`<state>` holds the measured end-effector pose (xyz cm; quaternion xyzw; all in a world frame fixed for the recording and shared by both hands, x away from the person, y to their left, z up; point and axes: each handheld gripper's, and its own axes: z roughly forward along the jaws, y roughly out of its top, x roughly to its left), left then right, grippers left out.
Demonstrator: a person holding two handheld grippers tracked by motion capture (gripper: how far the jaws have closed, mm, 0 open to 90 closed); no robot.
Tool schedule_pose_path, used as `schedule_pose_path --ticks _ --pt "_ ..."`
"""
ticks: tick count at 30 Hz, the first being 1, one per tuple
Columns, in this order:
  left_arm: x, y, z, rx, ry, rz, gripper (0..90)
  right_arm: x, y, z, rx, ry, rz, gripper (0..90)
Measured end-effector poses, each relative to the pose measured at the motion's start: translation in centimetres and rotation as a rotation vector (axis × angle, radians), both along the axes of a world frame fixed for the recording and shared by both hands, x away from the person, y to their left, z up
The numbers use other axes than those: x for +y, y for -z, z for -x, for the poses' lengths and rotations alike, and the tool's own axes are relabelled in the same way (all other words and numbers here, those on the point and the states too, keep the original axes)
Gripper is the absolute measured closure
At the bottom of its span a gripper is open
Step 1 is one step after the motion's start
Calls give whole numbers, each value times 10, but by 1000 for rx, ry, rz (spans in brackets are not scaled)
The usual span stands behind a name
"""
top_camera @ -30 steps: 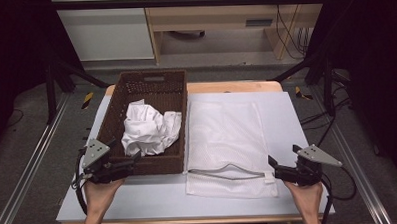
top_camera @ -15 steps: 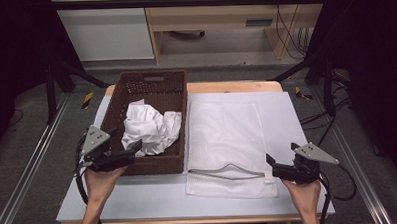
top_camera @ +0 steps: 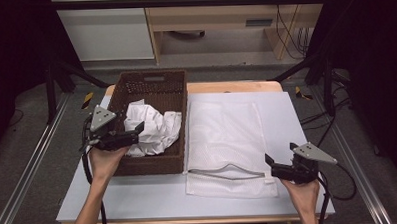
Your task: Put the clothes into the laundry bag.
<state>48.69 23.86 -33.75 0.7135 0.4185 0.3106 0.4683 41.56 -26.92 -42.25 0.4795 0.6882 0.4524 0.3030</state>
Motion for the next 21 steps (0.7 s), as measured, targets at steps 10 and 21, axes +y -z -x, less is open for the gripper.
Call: schedule_pose_path --ticks 10,21 --pt "4 4 -42 61 -43 -15 88 2 3 -3 14 -8 8 57" --pt "4 30 -81 240 -42 -72 67 2 7 -5 35 -12 3 52"
